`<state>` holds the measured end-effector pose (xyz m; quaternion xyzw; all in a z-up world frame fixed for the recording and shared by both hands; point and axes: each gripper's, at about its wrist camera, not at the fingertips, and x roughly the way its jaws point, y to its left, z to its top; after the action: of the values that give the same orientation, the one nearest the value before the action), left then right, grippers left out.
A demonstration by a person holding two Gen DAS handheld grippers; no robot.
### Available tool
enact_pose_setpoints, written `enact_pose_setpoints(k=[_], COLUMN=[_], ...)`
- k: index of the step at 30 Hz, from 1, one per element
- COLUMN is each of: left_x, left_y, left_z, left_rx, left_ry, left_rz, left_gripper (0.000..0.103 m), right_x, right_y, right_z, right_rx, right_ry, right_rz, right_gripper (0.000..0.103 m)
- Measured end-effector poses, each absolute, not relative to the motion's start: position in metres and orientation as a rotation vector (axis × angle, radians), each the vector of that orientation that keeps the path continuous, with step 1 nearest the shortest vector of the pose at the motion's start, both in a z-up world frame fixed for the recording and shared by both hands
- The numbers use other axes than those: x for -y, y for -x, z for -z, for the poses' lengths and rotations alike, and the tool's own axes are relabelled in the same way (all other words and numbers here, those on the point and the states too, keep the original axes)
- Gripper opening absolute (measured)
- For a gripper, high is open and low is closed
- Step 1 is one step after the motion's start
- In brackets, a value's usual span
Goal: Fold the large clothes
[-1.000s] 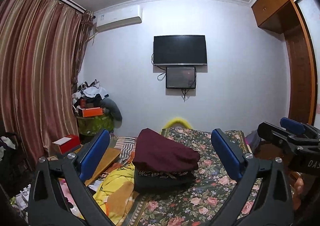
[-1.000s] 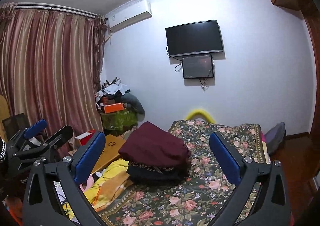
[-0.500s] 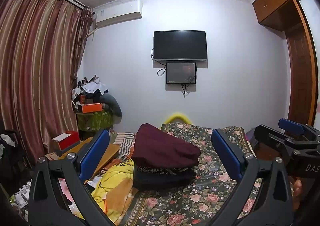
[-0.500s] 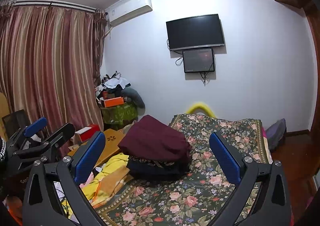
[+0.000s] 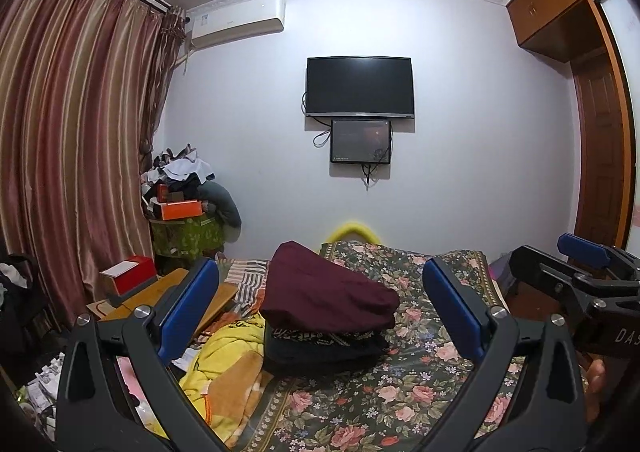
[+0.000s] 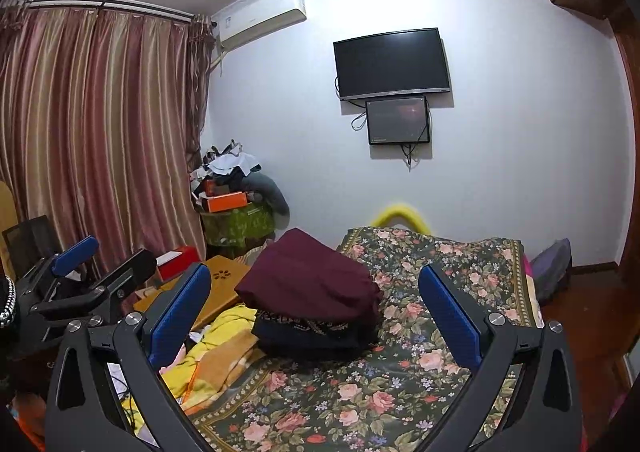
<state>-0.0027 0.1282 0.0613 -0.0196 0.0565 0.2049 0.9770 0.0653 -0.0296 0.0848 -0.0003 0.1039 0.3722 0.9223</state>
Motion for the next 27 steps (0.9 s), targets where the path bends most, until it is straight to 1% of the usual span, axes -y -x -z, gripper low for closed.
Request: enact_pose_setpoints(k=[27], left_x=[-0.1315], left_y=[-0.002], left_z=[-0.0583], left_rx=[-0.136], left_ry=[0.073], left_rz=[-0.364], left_gripper=[0.102], right_x=[0.0343], right_y=[-0.0678], right_z=[-0.0837], right_rx=[-0.211], right_ry=[-0.004], right_rz=[-0.746], right_gripper=[0.103])
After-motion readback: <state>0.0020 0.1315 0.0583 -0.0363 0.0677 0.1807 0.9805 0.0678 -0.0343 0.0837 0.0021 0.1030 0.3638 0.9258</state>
